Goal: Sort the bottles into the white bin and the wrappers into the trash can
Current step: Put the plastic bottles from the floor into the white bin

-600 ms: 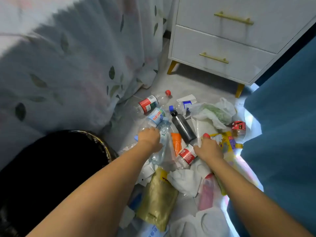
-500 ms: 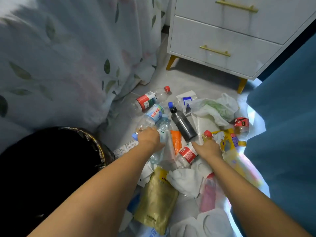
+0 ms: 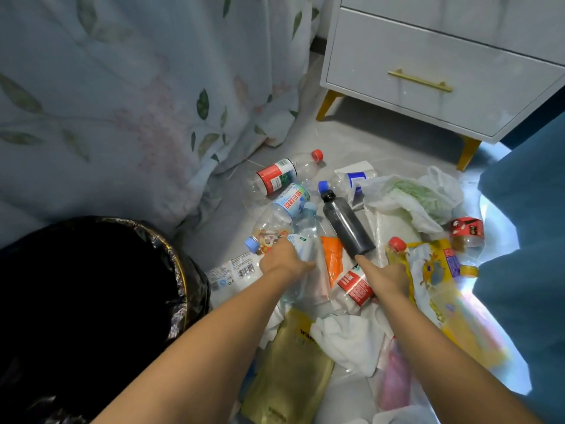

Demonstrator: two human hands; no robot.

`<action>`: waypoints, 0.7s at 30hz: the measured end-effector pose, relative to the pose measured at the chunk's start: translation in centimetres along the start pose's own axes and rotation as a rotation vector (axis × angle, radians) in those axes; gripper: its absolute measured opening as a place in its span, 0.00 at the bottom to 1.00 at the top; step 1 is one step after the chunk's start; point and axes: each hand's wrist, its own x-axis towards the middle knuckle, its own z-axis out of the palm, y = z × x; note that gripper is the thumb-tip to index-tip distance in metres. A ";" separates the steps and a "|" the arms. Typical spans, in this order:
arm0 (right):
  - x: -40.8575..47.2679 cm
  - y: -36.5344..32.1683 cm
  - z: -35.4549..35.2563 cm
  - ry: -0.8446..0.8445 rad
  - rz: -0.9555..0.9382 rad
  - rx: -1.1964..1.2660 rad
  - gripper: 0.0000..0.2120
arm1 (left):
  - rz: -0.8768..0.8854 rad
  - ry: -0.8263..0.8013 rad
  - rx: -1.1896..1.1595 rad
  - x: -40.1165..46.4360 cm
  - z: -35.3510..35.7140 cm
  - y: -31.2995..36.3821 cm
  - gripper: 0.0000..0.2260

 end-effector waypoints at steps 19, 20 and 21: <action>-24.4 -8.5 -10.6 -0.182 -0.532 0.053 0.27 | 0.277 0.308 -0.552 -26.1 -16.5 -4.4 0.30; -26.3 -8.9 -10.9 -0.198 -0.575 0.041 0.28 | 0.281 0.335 -0.586 -27.7 -17.6 -5.4 0.30; -28.0 -9.1 -11.1 -0.211 -0.610 0.029 0.29 | 0.284 0.360 -0.622 -29.2 -18.6 -6.5 0.30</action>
